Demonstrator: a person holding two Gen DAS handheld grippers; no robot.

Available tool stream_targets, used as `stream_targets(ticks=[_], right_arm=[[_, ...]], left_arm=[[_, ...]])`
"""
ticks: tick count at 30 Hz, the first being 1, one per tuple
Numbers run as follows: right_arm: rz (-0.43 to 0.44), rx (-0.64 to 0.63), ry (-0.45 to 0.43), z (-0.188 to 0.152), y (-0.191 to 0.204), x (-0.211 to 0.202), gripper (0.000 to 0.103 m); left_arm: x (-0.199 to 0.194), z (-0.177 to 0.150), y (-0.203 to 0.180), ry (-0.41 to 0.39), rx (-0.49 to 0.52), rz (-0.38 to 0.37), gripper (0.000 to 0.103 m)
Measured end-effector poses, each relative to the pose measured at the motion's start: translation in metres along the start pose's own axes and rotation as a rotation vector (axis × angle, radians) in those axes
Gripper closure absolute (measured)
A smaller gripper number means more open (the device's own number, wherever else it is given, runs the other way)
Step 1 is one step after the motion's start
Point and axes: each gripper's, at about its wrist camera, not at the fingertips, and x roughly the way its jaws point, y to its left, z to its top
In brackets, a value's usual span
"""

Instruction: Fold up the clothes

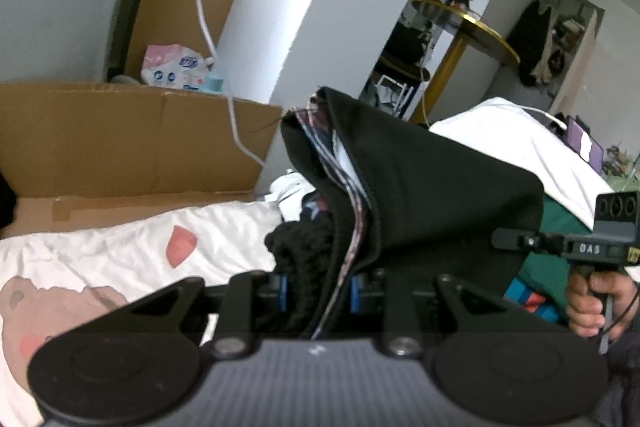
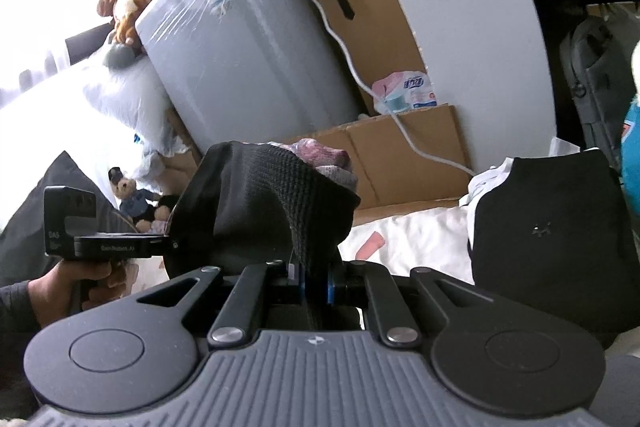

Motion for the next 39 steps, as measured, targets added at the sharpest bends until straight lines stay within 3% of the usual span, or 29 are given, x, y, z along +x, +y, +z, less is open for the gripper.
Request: stream_targets(ticks=[17, 25, 33, 39], right_arm=[[-0.056, -0.011, -0.121, 0.061, -0.051, -0.052, 0.093], [-0.109, -0.054, -0.131, 0.087, -0.084, -0.071, 0.093], [-0.13, -0.053, -0.172, 0.11, -0.107, -0.085, 0.093], [-0.155, -0.092, -0.19, 0.129, -0.118, -0.098, 0.093]], left_arm=[[0.051, 0.048, -0.056, -0.063, 0.021, -0.057, 0.075], [0.086, 0.047, -0.079, -0.065, -0.045, -0.12, 0.075], [0.107, 0.051, -0.093, -0.115, -0.129, -0.169, 0.075], [0.115, 0.053, -0.115, -0.153, -0.122, -0.192, 0.075]])
